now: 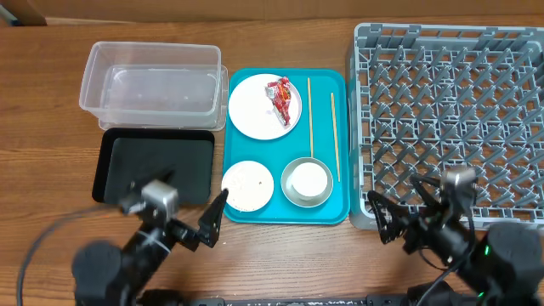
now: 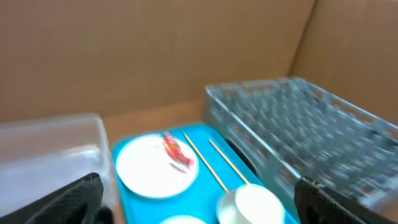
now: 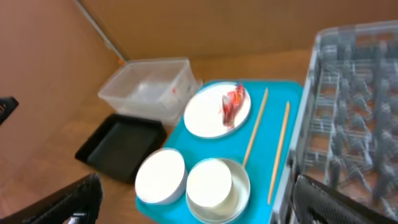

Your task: Sort waste into correct bins and load items into the dishwasher

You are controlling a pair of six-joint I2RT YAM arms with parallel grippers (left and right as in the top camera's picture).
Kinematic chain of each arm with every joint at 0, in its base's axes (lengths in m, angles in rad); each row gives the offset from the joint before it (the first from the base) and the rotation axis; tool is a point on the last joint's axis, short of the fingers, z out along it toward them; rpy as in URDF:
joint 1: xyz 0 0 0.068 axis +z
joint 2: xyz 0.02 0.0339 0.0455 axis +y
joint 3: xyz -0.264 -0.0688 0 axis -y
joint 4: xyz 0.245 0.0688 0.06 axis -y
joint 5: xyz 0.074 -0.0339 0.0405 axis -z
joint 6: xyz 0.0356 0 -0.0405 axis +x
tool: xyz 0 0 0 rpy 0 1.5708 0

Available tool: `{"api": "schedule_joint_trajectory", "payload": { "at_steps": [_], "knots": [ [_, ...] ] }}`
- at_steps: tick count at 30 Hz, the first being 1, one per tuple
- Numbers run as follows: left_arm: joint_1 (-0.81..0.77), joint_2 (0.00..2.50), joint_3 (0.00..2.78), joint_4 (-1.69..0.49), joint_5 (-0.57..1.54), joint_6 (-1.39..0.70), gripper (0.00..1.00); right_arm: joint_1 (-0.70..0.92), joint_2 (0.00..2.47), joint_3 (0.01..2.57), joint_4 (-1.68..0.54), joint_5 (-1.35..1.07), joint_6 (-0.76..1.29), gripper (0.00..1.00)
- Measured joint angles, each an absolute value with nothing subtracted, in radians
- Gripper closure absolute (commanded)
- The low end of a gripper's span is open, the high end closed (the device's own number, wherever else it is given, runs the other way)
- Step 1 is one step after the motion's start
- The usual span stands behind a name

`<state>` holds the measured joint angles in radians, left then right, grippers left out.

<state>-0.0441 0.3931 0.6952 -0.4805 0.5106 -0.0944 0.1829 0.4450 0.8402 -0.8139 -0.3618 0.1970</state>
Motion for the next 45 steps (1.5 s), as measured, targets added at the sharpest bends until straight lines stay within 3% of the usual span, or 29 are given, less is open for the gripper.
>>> {"api": "schedule_joint_trajectory", "payload": {
  "at_steps": [8, 17, 20, 25, 29, 33, 42, 45],
  "knots": [
    [-0.044, 0.821, 1.158, -0.890, 0.591, -0.102, 0.00, 0.183, 0.801, 1.271, -1.094, -0.394, 0.161, 0.00],
    [-0.044, 0.961, 1.278, -1.050, 0.704, -0.125, 0.00, 0.183, 0.842, 1.308, -1.111, -0.464, 0.173, 0.00],
    [-0.058, 0.986, 1.279, -1.105, 0.709, -0.129, 0.09, 0.183, 0.843, 1.309, -1.114, -0.463, 0.196, 0.00],
    [-0.223, 1.047, 1.276, -1.171, 0.548, -0.167, 0.16, 0.183, 0.866, 1.309, -1.119, -0.403, 0.271, 0.00],
    [-0.439, 1.148, 1.246, -1.117, 0.355, -0.242, 0.12, 0.183, 0.908, 1.309, -1.114, -0.364, 0.332, 0.01],
    [-0.610, 1.296, 1.235, -1.017, 0.178, -0.302, 0.14, 0.183, 0.939, 1.309, -1.115, -0.363, 0.365, 0.01],
    [-0.693, 1.634, 1.227, -0.818, 0.080, -0.373, 0.35, 0.183, 0.953, 1.309, -1.131, -0.393, 0.392, 0.01],
    [-0.694, 1.691, 1.225, -0.780, 0.082, -0.385, 0.58, 0.183, 0.953, 1.309, -1.145, -0.395, 0.393, 0.01]
  ]
}}
